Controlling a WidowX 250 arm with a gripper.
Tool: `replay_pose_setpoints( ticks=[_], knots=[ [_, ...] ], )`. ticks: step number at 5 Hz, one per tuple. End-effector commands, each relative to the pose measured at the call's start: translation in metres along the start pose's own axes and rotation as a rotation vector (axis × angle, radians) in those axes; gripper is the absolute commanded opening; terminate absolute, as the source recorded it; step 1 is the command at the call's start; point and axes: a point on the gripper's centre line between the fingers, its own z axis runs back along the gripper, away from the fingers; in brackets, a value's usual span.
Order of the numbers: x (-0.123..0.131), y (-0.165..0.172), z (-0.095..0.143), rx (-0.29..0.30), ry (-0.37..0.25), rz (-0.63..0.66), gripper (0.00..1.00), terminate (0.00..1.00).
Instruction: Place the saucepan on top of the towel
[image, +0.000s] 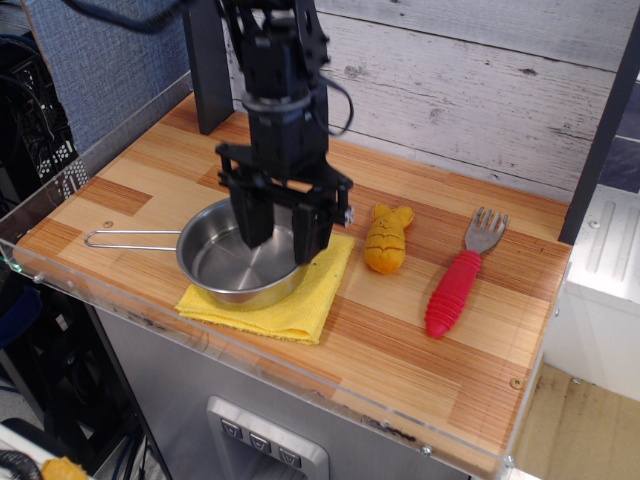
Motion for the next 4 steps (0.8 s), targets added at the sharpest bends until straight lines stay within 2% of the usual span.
replay_pose_setpoints(
  ticks=[1,2,3,4],
  knots=[
    [-0.001,0.021,0.107,0.066,-0.328,0.062,1.00,0.00],
    [-0.002,0.023,0.134,0.052,-0.367,0.073,1.00,0.00],
    [0.002,0.025,0.145,0.035,-0.363,0.065,1.00,0.00],
    [0.003,0.029,0.139,0.031,-0.319,0.067,1.00,0.00]
  ],
)
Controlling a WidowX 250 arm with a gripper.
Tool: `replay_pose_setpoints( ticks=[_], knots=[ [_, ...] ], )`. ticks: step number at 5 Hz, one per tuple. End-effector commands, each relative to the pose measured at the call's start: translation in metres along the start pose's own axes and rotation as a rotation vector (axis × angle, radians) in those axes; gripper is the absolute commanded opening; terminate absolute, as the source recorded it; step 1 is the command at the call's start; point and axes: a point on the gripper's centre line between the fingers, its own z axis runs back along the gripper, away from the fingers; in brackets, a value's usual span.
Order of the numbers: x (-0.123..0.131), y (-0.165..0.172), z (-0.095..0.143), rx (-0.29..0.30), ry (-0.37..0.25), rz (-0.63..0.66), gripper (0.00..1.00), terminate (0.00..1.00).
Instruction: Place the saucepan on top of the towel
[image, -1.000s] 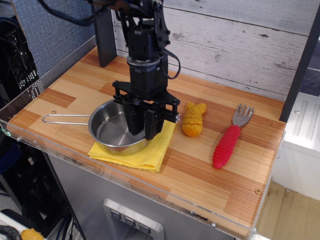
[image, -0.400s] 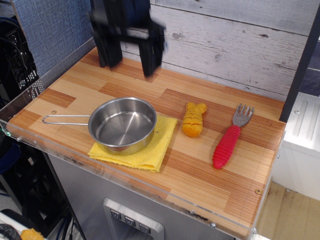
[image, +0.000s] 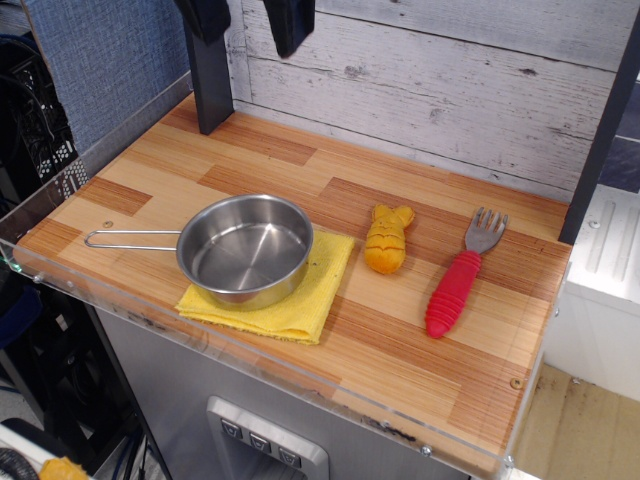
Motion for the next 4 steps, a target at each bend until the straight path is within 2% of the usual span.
replay_pose_setpoints(
  ticks=[1,4],
  knots=[
    [-0.0078,0.0151,0.0023,0.040,0.048,0.016,1.00,0.00],
    [-0.0093,0.0142,-0.0004,0.047,0.063,0.010,1.00,0.00]
  ],
)
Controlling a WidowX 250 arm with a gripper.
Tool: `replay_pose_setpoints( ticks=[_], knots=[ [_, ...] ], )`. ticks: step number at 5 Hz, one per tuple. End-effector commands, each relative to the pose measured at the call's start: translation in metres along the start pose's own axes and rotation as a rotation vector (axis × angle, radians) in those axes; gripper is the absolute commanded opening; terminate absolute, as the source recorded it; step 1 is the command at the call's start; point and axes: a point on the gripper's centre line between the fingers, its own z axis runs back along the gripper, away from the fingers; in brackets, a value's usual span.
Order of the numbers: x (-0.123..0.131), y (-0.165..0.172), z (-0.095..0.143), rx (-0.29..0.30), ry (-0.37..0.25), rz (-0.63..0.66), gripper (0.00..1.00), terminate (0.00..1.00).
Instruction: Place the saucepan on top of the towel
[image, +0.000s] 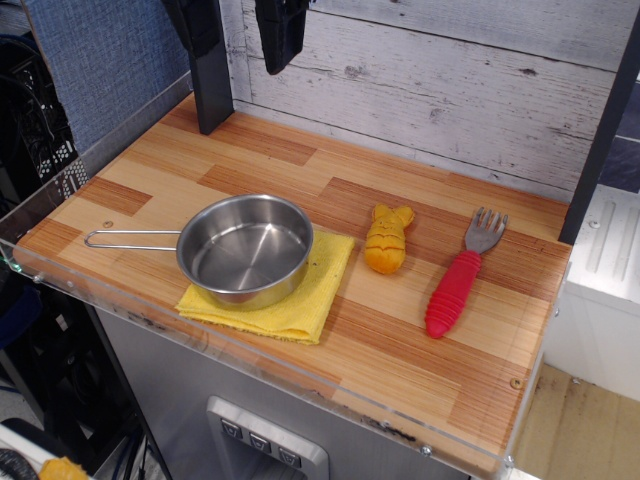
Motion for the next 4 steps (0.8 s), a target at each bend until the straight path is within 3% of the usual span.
replay_pose_setpoints(
  ticks=[1,3,4],
  knots=[
    [-0.0068,0.0067,0.0121,0.005,-0.032,-0.006,1.00,0.00],
    [-0.0068,0.0067,0.0121,0.005,-0.032,-0.006,1.00,0.00],
    [-0.0068,0.0067,0.0121,0.005,-0.032,-0.006,1.00,1.00]
  ],
)
